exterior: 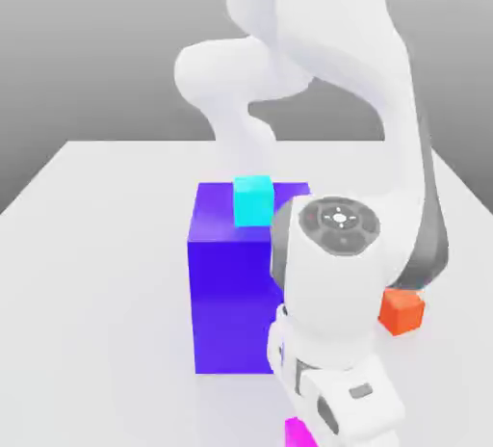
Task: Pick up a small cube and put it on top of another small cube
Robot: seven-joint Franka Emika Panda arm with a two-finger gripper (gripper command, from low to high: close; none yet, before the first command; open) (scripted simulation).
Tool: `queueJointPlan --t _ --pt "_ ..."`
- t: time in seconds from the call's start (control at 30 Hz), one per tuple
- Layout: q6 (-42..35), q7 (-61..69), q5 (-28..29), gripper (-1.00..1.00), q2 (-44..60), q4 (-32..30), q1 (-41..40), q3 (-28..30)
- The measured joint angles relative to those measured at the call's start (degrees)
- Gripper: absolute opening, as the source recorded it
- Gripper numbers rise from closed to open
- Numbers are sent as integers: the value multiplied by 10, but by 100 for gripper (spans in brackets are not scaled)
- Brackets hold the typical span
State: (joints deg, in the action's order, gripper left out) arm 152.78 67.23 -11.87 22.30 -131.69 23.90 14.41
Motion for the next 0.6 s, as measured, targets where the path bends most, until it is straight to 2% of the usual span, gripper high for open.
queueJointPlan --t 0.6 --pt "-139 -25 -90 -100 39 133 -264 177"
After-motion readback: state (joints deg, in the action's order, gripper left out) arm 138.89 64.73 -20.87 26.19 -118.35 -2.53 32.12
